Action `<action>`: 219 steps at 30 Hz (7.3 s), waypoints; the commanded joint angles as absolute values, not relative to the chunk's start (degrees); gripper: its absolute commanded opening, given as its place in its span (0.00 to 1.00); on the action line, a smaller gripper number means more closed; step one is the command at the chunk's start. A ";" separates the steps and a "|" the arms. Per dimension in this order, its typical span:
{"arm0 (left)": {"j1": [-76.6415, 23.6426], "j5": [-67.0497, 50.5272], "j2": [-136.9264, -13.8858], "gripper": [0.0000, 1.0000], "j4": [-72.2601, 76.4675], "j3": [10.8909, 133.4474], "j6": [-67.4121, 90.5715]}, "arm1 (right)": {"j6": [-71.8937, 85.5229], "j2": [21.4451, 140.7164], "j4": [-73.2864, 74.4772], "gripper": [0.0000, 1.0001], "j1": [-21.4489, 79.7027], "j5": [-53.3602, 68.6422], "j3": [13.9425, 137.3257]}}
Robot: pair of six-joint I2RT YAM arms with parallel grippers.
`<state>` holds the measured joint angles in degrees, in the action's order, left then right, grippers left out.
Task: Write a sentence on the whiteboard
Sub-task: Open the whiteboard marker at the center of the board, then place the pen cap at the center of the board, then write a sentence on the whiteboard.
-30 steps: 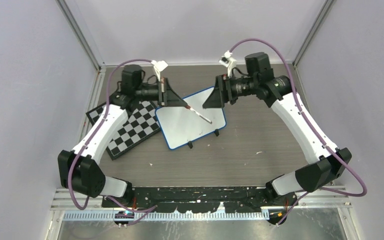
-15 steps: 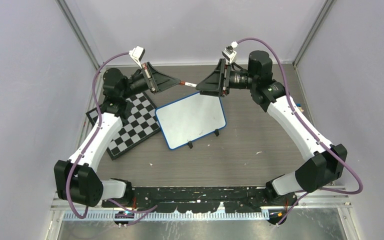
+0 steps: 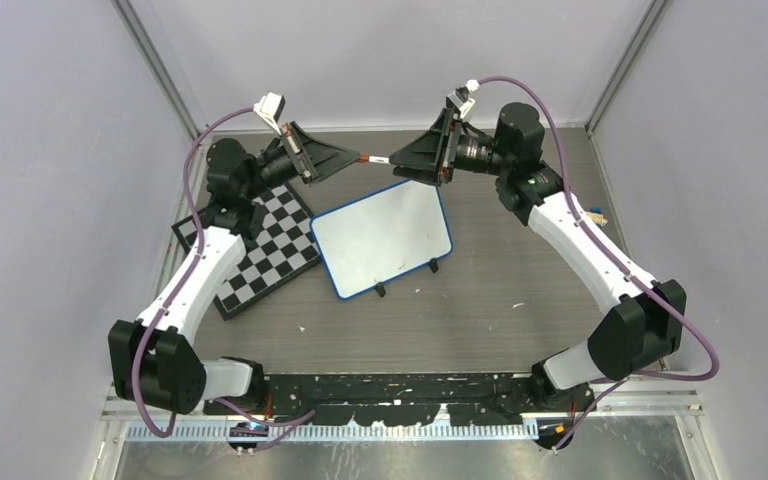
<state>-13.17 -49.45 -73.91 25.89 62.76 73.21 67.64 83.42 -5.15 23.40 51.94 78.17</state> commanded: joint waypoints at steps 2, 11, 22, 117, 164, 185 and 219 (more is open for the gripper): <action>-14.21 -48.78 -72.61 0.00 28.21 61.89 73.19 | 69.11 83.77 -8.79 0.52 23.89 50.98 80.04; -15.38 -48.56 -73.45 0.00 28.21 61.53 73.67 | 69.48 84.51 -9.66 0.45 24.71 51.21 80.25; -15.40 -48.44 -73.78 0.00 28.21 59.93 74.97 | 72.51 84.32 -14.93 0.27 25.13 52.60 79.26; -60.70 -15.82 -107.26 0.06 -11.65 71.47 -17.44 | 35.77 72.75 9.78 0.00 -14.02 53.21 59.99; -6.65 -30.08 -72.06 1.00 -50.97 82.99 7.62 | 8.84 79.55 42.55 0.00 12.73 32.99 86.24; -3.18 -38.89 -76.04 1.00 -50.70 75.09 -3.78 | -9.31 81.34 49.79 0.00 31.93 41.11 82.93; -4.33 -41.89 -95.09 0.51 -52.31 85.87 -10.03 | -8.33 80.92 50.35 0.00 34.09 43.46 81.89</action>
